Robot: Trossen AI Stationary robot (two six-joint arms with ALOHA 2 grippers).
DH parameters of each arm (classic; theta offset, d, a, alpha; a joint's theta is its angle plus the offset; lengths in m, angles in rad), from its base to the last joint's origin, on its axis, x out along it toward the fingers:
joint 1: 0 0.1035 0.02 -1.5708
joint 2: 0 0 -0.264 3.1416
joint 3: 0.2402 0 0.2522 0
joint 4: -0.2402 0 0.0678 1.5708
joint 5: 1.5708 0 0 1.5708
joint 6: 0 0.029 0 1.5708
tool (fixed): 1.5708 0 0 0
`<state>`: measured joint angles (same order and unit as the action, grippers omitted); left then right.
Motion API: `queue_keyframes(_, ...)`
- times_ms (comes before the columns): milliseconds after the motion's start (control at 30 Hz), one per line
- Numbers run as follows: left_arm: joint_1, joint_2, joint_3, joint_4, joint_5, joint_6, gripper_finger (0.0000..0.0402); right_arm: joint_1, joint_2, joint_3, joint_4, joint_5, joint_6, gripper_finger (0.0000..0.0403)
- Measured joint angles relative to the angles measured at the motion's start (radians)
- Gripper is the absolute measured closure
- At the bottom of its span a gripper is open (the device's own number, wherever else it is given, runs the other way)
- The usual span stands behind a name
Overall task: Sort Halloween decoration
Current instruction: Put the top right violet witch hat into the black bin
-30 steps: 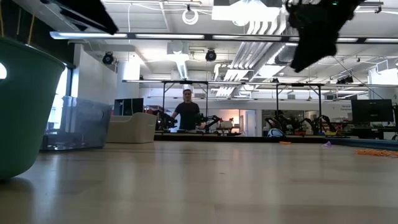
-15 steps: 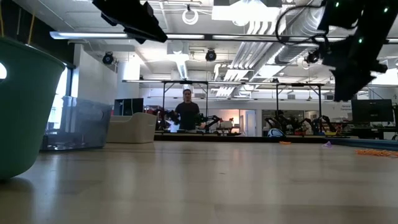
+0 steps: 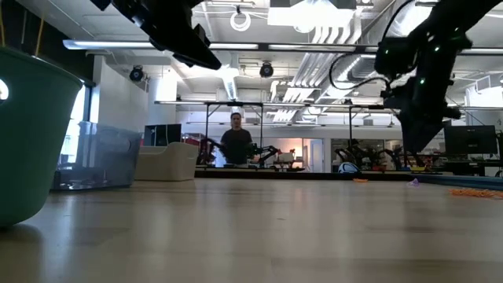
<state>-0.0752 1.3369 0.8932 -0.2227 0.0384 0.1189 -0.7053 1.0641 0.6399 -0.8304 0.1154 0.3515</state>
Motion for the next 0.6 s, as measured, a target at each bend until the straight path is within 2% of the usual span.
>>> queue_keyframes(267,0.108,0.000,0.000,-0.054,0.091,0.070,0.0332,-0.174,0.205,0.000,0.077,-0.019,-0.099,0.0245)
queue_keyframes(500,0.163,0.000,0.000,-0.055,0.117,0.148,0.0332,-0.194,0.297,0.000,0.186,-0.018,-0.140,0.0245)
queue_keyframes(600,0.181,0.000,0.000,-0.070,0.133,0.160,0.0332,-0.190,0.310,0.004,0.180,-0.010,-0.134,0.0245)
